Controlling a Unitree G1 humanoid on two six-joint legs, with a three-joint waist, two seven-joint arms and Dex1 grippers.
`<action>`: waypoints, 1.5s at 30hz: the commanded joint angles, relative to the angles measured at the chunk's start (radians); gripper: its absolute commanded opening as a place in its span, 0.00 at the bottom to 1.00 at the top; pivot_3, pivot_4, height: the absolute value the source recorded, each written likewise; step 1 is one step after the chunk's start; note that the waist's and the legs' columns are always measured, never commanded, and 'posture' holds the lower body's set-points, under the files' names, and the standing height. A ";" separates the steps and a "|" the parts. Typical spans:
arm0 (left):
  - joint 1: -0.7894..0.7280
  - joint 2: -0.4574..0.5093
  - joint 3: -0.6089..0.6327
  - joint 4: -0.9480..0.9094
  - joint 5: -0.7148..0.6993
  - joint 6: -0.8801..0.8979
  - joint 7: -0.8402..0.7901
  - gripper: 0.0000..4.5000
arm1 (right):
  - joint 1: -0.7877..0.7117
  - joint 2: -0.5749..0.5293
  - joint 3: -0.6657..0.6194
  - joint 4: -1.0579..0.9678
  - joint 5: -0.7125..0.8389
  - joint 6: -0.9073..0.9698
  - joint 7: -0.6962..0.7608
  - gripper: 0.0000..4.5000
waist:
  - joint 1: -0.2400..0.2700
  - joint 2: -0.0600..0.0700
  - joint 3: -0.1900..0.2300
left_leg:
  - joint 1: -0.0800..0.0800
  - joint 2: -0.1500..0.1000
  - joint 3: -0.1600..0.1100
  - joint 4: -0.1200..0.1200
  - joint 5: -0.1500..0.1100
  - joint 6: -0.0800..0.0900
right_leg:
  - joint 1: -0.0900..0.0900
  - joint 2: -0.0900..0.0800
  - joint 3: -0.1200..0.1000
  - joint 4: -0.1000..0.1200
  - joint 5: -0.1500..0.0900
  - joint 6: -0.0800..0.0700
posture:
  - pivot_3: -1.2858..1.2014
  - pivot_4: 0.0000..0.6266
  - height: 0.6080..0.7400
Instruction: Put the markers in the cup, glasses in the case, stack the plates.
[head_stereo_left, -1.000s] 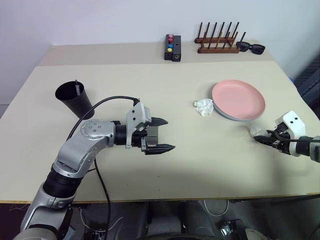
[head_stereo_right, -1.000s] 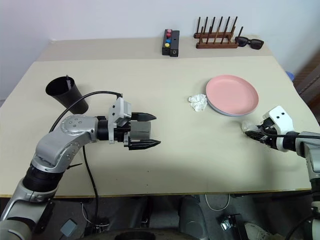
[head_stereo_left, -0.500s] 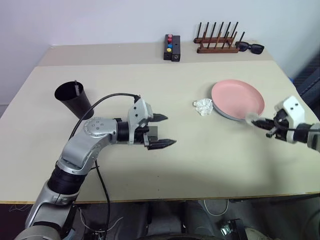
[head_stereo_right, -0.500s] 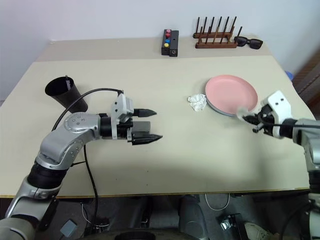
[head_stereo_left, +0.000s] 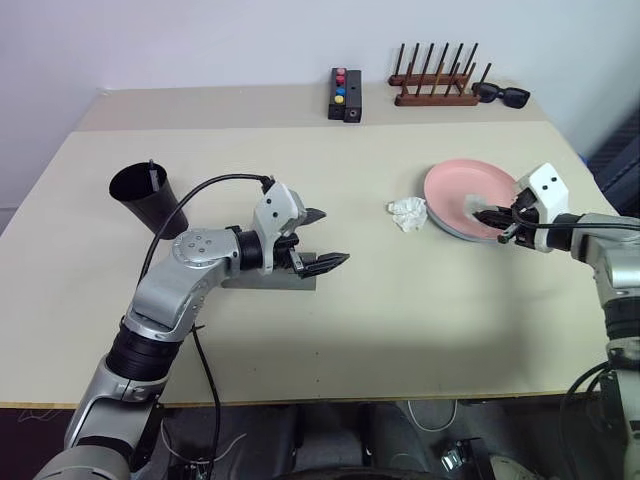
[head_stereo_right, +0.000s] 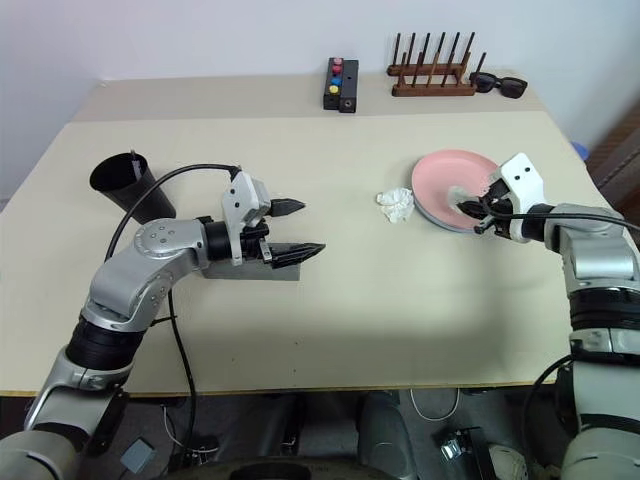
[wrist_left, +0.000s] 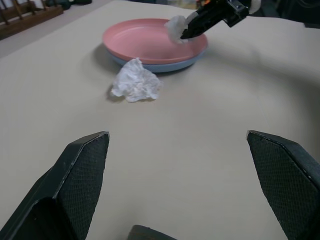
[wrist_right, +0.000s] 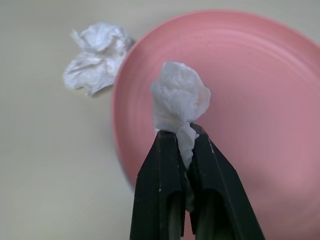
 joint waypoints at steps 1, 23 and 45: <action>-0.008 -0.001 0.022 -0.031 -0.001 -0.007 0.010 1.00 | -0.067 0.014 0.004 0.090 -0.028 -0.075 -0.003 0.02 | -0.001 0.000 0.000 | 0.000 0.000 0.000 0.000 0.000 0.000 | 0.000 0.000 0.000 0.000 0.000 0.000 | 0.52 0.24 1.00; 0.006 0.003 0.018 -0.033 0.003 0.007 0.024 1.00 | -0.059 0.080 -0.042 -0.158 0.055 -0.011 -0.007 0.76 | -0.005 0.000 0.000 | 0.000 0.000 0.000 0.000 0.000 0.000 | 0.000 0.000 0.000 0.000 0.000 0.000 | 0.52 0.24 1.00; 0.107 0.076 0.084 -0.196 -0.070 0.098 0.039 1.00 | -0.125 0.264 0.067 0.047 -0.039 -0.156 -0.032 0.76 | -0.022 0.000 0.000 | 0.000 0.000 0.000 -0.001 0.000 0.000 | -0.001 0.000 0.000 0.000 0.000 0.000 | 0.52 0.24 1.00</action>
